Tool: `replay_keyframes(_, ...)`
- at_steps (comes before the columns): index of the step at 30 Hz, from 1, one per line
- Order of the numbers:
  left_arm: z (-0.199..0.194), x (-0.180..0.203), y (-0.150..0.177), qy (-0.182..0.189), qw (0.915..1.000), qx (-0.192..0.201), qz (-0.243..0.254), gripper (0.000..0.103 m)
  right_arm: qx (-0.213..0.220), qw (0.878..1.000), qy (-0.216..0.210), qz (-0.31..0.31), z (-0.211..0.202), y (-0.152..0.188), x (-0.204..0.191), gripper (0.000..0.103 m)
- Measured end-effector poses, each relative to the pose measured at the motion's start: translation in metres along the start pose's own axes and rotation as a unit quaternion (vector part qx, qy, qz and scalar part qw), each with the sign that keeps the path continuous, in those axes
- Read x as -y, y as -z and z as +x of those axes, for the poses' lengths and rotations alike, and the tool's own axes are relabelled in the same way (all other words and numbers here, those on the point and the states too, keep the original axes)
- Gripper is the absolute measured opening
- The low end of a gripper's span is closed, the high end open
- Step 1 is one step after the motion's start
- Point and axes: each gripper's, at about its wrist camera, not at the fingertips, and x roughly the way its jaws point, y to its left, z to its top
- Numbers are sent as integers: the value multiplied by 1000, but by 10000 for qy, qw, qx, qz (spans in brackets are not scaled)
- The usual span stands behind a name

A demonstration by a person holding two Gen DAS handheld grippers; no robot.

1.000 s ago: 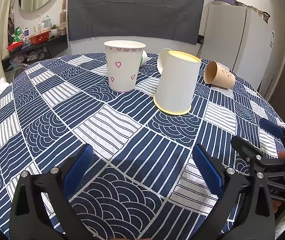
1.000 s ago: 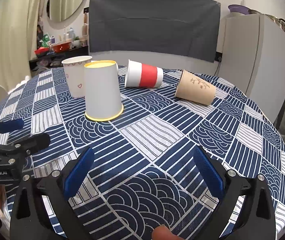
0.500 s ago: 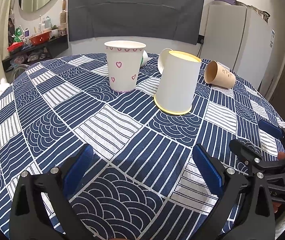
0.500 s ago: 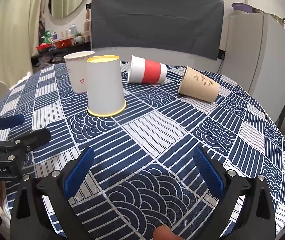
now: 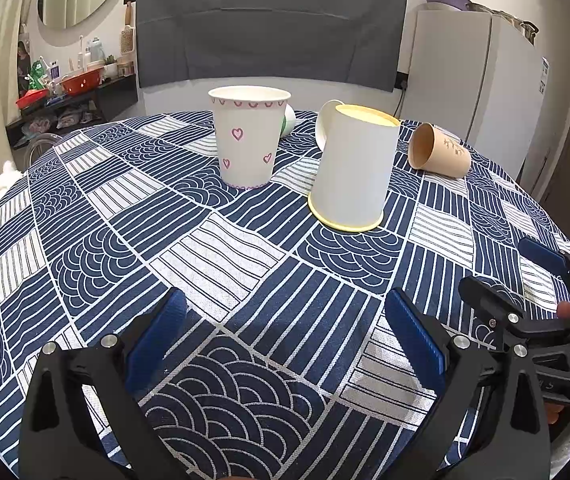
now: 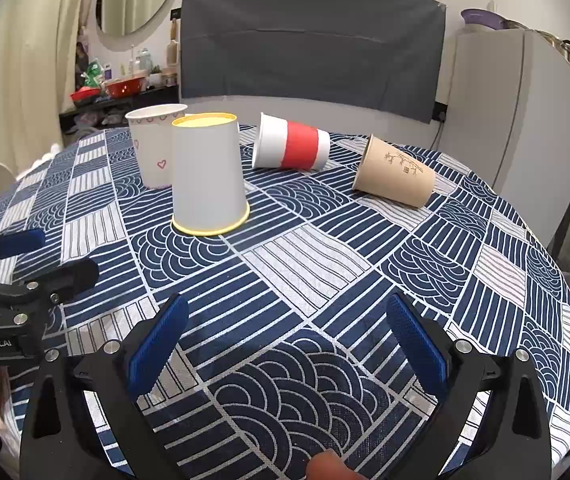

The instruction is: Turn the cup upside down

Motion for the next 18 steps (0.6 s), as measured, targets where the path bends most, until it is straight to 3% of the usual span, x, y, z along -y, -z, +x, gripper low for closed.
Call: replay_keyframes(18,2,1,-1,0,10000,-62,58,97,-19,10000,1,30,1,0,0,95)
